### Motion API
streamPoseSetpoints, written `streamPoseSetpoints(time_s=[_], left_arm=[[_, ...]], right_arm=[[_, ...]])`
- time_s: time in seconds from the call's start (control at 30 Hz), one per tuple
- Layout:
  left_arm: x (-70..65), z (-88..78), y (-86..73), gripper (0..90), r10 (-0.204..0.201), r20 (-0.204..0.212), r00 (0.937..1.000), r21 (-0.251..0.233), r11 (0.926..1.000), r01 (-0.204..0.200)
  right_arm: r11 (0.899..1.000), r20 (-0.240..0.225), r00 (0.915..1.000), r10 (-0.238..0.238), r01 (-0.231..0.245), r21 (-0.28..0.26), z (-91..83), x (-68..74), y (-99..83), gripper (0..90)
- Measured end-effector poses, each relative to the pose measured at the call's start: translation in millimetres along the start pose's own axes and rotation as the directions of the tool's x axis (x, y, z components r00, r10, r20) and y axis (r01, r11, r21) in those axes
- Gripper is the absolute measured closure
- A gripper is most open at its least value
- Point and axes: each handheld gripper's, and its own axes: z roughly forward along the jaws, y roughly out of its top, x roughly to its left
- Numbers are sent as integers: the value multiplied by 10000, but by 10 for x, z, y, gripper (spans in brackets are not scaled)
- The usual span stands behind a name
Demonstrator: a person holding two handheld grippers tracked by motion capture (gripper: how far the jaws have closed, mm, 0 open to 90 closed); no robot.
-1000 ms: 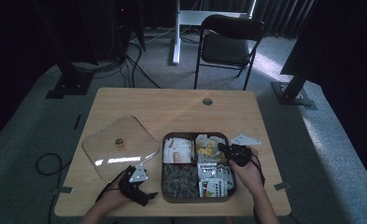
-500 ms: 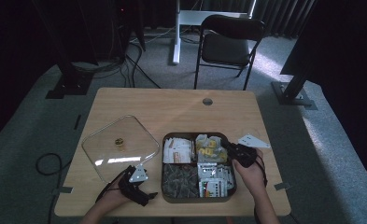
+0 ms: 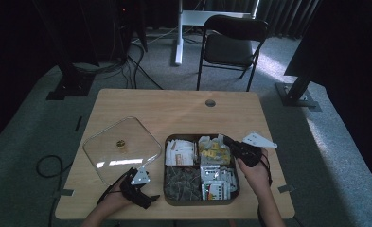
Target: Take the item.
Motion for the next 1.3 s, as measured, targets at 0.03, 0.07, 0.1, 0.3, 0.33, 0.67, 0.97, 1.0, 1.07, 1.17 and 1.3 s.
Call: streamPoseSetpoints(time_s=[0.03, 0.07, 0.1, 0.3, 0.33, 0.67, 0.97, 1.0, 1.07, 1.17, 1.3], left_arm=[[0, 0, 0, 12, 0, 2, 10000, -1, 10000, 0], [0, 0, 0, 12, 1, -1, 10000, 0, 10000, -1], [0, 0, 0, 12, 1, -1, 10000, 0, 10000, -1], [1, 0, 0, 12, 13, -3, 10000, 9, 10000, -13], [1, 0, 0, 12, 10, -3, 10000, 9, 10000, -10], [1, -1, 0, 12, 12, -3, 10000, 10, 10000, -12], [-2, 0, 1, 12, -18, -18, 10000, 3, 10000, 18], [-2, 0, 1, 12, -19, -19, 10000, 2, 10000, 19], [-1, -1, 2, 12, -12, -11, 10000, 26, 10000, 12], [-2, 0, 1, 12, -25, -15, 10000, 2, 10000, 25], [-1, 0, 1, 12, -9, -11, 10000, 16, 10000, 9]], right_arm=[[10000, -37, 10000, 0, 0, -23, -3, -1, 13, 900], [10000, -45, 10000, 3, -3, -25, -7, -2, 27, 900], [10000, -7, 10000, -33, 33, -66, -11, -4, 43, 900], [9997, -38, 10000, 68, -69, -247, -44, -37, 130, 900], [9997, -28, 10000, 21, -22, -260, -51, -44, 147, 900], [9986, 204, 9996, 176, -165, -505, -107, -134, 222, 900], [9970, 649, 9971, 397, -352, -686, -208, -307, 243, 900], [9967, 695, 9966, 446, -397, -706, -224, -329, 247, 900], [9960, 795, 9955, 511, -450, -768, -256, -378, 252, 900], [9967, 1016, 9939, 437, -364, -724, -293, -443, 261, 900], [9962, 1242, 9910, 508, -414, -770, -351, -534, 285, 900]])
